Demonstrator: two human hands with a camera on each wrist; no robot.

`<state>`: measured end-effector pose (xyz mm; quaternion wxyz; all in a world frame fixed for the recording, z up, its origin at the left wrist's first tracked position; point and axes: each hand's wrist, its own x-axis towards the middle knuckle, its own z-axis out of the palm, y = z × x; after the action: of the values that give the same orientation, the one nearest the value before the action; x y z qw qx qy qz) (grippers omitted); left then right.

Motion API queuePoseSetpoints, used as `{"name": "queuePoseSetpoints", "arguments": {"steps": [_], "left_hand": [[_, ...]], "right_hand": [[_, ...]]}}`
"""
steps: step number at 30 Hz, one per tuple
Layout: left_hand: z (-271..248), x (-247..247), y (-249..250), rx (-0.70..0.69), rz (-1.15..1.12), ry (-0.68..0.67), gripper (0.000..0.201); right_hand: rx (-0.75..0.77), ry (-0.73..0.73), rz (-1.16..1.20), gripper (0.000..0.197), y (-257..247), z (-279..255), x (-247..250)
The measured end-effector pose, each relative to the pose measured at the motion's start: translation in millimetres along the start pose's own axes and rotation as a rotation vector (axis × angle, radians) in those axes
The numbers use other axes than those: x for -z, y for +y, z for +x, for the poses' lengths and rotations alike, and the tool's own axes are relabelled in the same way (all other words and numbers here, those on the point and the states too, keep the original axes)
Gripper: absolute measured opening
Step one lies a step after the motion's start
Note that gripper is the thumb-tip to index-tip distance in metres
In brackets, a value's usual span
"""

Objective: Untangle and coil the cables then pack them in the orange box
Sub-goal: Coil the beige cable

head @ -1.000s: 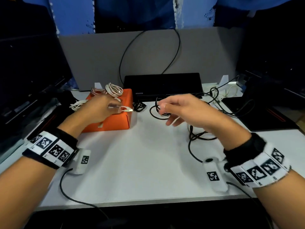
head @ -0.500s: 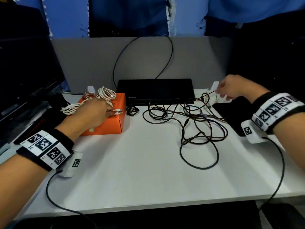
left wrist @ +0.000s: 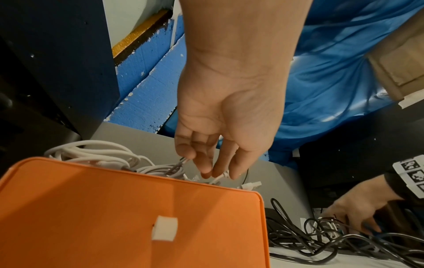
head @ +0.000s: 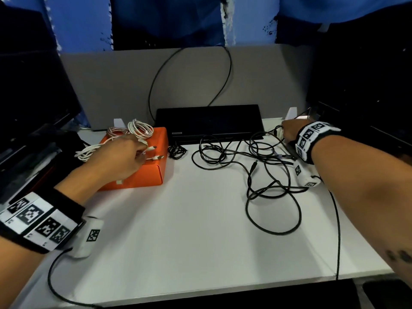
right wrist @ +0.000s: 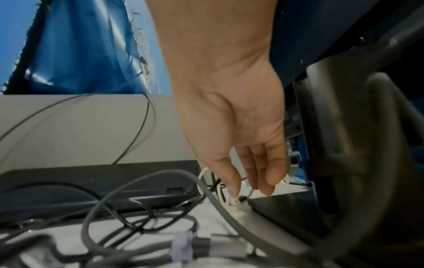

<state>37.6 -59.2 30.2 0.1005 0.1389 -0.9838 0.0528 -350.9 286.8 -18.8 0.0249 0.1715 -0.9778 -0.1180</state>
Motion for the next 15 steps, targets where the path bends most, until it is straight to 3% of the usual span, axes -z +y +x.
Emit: {"name": "queuePoseSetpoints", "arguments": {"steps": [2,8,11,15], "left_hand": [[-4.5,3.2,0.6,-0.007,-0.039,0.034,0.027],[-6.5,7.5,2.3,-0.017,-0.077,0.004,0.035],[-6.4,8.3,3.9,-0.006,-0.091,0.031,0.038],[-6.4,8.6,3.6,-0.027,-0.101,0.066,0.033]], "right_hand": [[-0.039,0.038,-0.001,0.068,4.7,2.1,-16.9],[0.005,0.066,0.286,0.052,13.0,5.3,-19.6],[0.001,0.066,0.268,0.061,15.1,7.2,-21.3],[-0.037,0.042,0.227,0.032,16.7,12.0,-16.7]]}}
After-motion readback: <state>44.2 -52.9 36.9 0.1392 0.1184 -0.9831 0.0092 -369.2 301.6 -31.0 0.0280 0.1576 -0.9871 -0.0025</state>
